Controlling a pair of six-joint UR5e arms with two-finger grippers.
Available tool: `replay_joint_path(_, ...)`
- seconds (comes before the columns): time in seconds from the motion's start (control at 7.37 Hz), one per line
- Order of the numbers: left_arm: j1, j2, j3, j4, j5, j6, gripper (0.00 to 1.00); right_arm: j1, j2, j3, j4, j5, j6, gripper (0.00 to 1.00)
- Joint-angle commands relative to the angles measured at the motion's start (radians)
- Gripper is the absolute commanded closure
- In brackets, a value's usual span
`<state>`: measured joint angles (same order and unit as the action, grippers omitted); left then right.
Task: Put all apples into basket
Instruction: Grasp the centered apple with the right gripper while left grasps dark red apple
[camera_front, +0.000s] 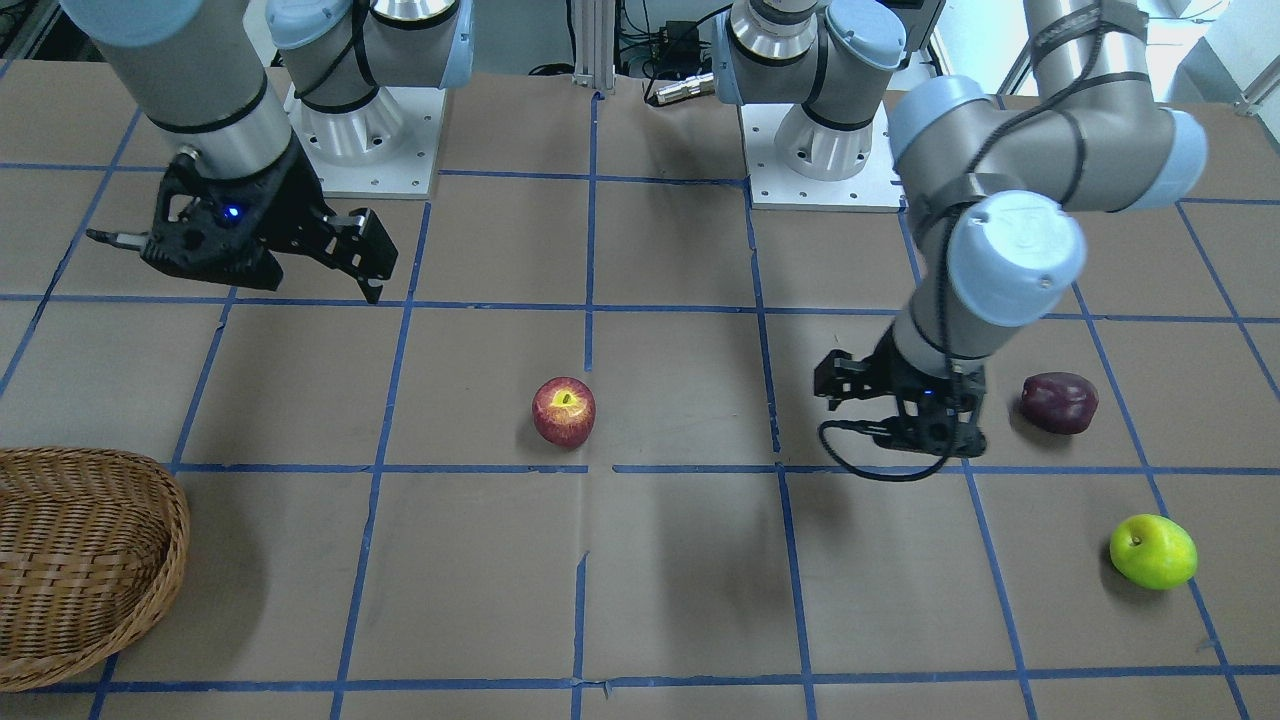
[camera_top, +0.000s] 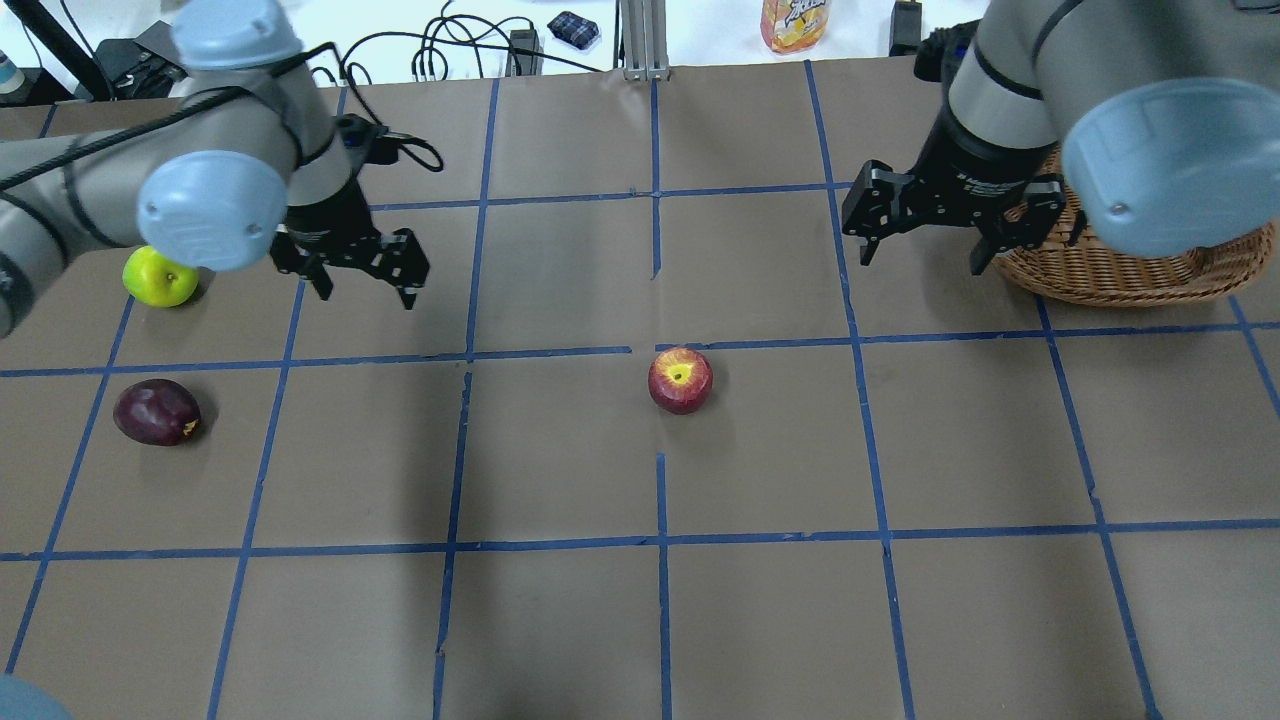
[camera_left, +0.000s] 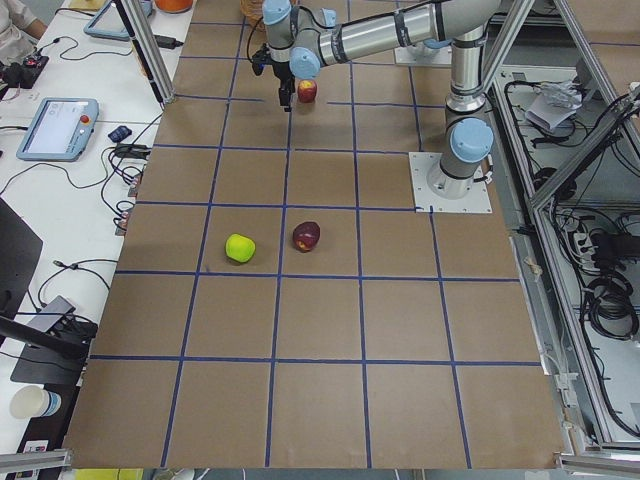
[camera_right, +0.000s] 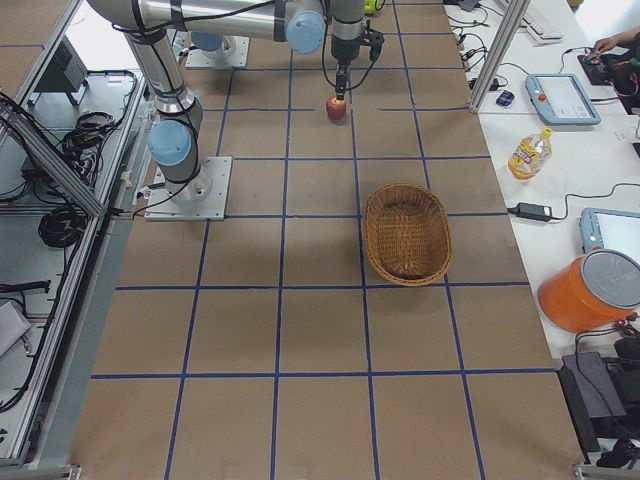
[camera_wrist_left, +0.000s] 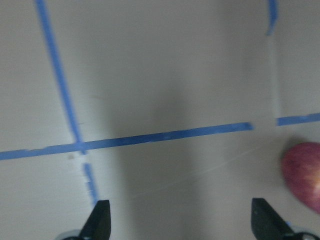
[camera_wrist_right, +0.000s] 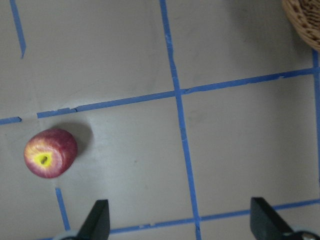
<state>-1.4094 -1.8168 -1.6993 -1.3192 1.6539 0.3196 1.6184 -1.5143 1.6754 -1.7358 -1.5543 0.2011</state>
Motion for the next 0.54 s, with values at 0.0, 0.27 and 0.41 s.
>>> replay_joint_path(0.0,0.265,-0.015,-0.016,0.004,0.001,0.369,0.0,0.116,0.144,-0.002,-0.147,0.0,0.157,0.0)
replay_joint_path(0.27,0.4,-0.016,-0.016,0.008,-0.006,0.466,0.0,0.181,0.224,0.0,-0.203,0.003,0.228,0.0)
replay_joint_path(0.41,0.405,0.003,-0.019,-0.011,0.004,0.461,0.0,0.216,0.277,-0.002,-0.241,0.003,0.268,0.0)
